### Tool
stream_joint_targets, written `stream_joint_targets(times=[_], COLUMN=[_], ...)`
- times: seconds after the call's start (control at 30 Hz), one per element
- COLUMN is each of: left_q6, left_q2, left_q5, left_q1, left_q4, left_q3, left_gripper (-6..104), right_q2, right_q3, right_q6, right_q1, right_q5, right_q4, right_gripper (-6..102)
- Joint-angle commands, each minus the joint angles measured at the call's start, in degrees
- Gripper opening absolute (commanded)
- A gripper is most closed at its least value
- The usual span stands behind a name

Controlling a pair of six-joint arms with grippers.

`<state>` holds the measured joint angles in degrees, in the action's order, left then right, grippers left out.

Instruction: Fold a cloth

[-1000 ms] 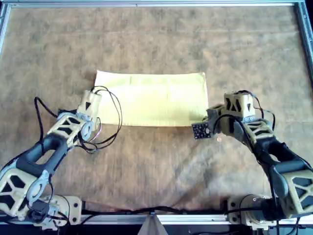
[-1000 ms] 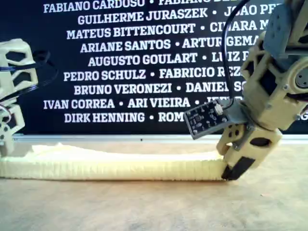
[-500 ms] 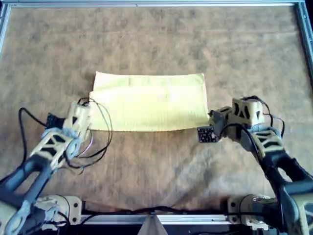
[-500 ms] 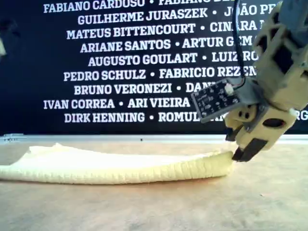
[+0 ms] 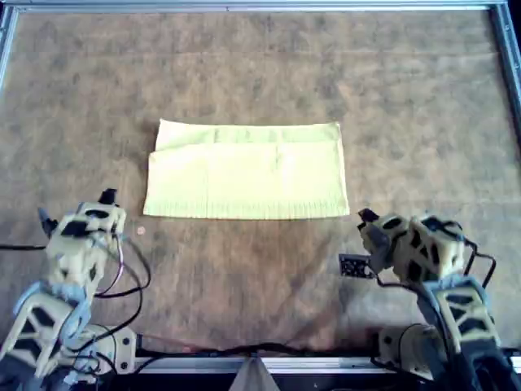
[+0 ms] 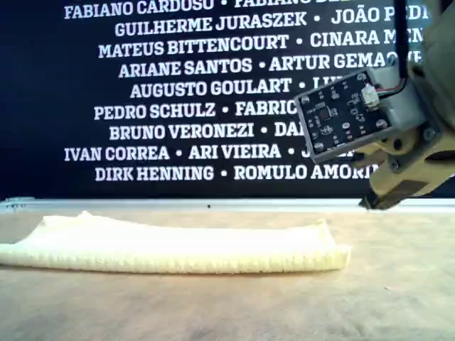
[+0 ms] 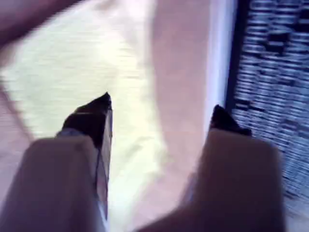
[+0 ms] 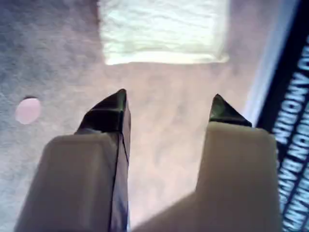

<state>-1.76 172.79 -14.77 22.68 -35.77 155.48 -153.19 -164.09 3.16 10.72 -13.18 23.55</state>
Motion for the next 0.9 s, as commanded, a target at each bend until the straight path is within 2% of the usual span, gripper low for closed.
stream_joint_targets(times=[0.0, 0.17, 0.37, 0.43, 0.47, 0.67, 0.8, 0.87], left_q6=[-0.3, -0.3, -0.3, -0.3, -0.3, -0.3, -0.3, -0.3], left_q2=[6.0, 5.6, 5.6, 5.6, 5.6, 5.6, 5.6, 5.6], left_q5=[-0.4, -0.4, -0.4, -0.4, -0.4, -0.4, -0.4, -0.4], left_q1=[0.2, 0.2, 0.1, 0.1, 0.1, 0.1, 0.1, 0.1], left_q4=[0.0, 0.0, 0.0, 0.0, 0.0, 0.0, 0.0, 0.0], left_q3=[1.2, 3.6, 4.6, 4.6, 4.6, 4.7, 5.4, 5.8], left_gripper=[73, 73, 73, 73, 73, 72, 72, 73], right_q2=[-13.1, -25.8, -26.1, -26.1, -26.1, -25.8, -25.9, -25.8], right_q3=[-2.7, -9.8, -10.1, -10.1, -10.1, -10.1, -9.6, -8.6], right_q6=[-0.26, -0.26, -0.26, -0.97, -0.18, -0.09, 1.32, 1.23], right_q1=[-0.4, -0.4, -0.3, -0.3, -0.3, 1.5, 1.7, 1.6], right_q5=[0.2, 0.1, 0.1, -0.2, -0.2, -0.8, -0.8, -0.1], right_q4=[-1.8, -1.8, -1.9, -2.5, -1.9, -1.8, -2.5, -1.9], right_gripper=[68, 67, 68, 68, 68, 68, 69, 69])
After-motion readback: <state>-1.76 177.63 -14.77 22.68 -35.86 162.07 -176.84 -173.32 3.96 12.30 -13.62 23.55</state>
